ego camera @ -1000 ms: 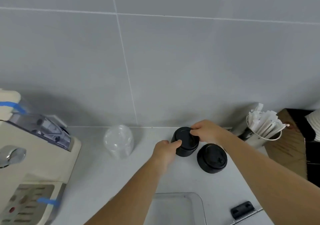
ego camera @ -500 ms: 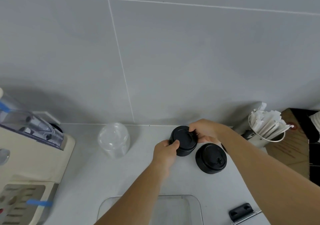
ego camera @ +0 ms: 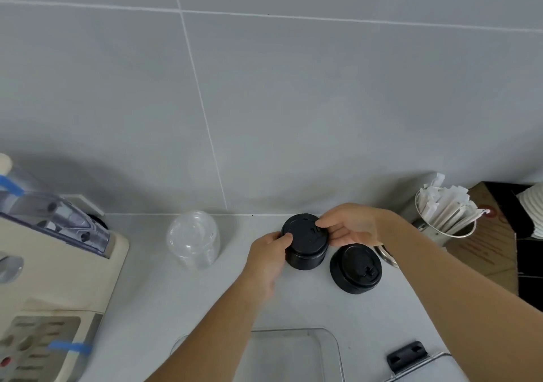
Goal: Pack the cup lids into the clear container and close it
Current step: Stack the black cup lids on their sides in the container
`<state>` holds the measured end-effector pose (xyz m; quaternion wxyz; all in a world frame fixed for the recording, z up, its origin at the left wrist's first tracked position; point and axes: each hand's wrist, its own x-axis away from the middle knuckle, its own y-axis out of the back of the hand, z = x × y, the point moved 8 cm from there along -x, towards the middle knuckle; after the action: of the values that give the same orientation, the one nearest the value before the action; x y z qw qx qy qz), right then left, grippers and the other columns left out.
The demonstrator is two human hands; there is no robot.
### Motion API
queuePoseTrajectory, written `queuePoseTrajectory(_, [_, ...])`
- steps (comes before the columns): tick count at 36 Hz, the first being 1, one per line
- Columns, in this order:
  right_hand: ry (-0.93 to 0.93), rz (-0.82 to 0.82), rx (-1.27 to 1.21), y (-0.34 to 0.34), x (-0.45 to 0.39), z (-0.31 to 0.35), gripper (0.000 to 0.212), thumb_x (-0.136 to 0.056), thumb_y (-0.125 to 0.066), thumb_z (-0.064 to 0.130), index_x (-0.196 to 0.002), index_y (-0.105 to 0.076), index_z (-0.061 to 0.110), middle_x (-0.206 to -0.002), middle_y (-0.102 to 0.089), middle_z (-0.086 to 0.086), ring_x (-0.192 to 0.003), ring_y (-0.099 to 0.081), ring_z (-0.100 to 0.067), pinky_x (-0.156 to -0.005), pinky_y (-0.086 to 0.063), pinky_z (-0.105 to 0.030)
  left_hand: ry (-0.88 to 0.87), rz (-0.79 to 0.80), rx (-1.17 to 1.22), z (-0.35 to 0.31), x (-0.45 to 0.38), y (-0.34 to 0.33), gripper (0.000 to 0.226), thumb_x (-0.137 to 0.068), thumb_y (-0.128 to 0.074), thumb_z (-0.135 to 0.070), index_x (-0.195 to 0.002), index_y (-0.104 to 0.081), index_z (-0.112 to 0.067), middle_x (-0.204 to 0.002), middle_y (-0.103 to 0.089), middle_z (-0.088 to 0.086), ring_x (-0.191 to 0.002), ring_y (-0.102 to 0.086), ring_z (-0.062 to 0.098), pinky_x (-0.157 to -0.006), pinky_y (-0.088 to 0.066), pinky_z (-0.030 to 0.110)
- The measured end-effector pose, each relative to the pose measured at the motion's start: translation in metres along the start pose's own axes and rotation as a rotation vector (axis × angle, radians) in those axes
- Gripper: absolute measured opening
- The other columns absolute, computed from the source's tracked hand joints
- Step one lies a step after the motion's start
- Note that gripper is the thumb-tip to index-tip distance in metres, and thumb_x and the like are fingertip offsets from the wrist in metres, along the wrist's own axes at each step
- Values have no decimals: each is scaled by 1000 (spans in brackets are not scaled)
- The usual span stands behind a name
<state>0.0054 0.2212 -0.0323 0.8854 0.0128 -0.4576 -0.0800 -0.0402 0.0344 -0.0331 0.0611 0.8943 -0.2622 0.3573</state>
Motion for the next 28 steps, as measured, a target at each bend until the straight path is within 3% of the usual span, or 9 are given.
queuePoseTrajectory(3, [58,21,11,-2,14,7,28,-86,-72,20,-112,-70,8,-112,-73,-13,-104,-69,-24,-93,-54,-34,-19,35,40,-7,14,3,15,-95,-58,-26,-105,-69,-25,-112,-71,-1,-109,-63,23,-96,-46,37])
queuePoseTrajectory(6, [120,29,29,-7,34,17,23,-85,-74,25,-105,-75,14,-106,-77,-7,-98,-72,-19,-95,-53,-35,-65,54,103,-17,29,8,21,-96,-58,-23,-113,-70,-20,-109,-73,-3,-110,-65,21,-102,-48,37])
queuePoseTrajectory(11, [205,6,52,-17,73,33,28,-82,-75,34,-107,-75,21,-115,-73,-4,-108,-67,-23,-99,-50,-42,-142,75,200,-31,58,16,17,-95,-60,-20,-104,-74,-23,-92,-78,-13,-103,-67,18,-88,-52,27])
queuePoseTrajectory(15, [281,17,-5,-30,100,43,31,-83,-74,32,-110,-72,15,-116,-73,-7,-106,-69,-27,-98,-52,-43,-188,85,248,-40,83,22,18,-94,-61,-19,-105,-75,-20,-96,-79,-12,-94,-73,11,-77,-53,20])
queuePoseTrajectory(28, [440,-63,97,-76,186,52,39,-78,-76,37,-109,-70,13,-109,-75,-5,-99,-72,-17,-92,-55,-35,-277,80,368,-33,158,41,21,-95,-59,-15,-113,-68,-11,-110,-76,5,-101,-72,13,-87,-52,26])
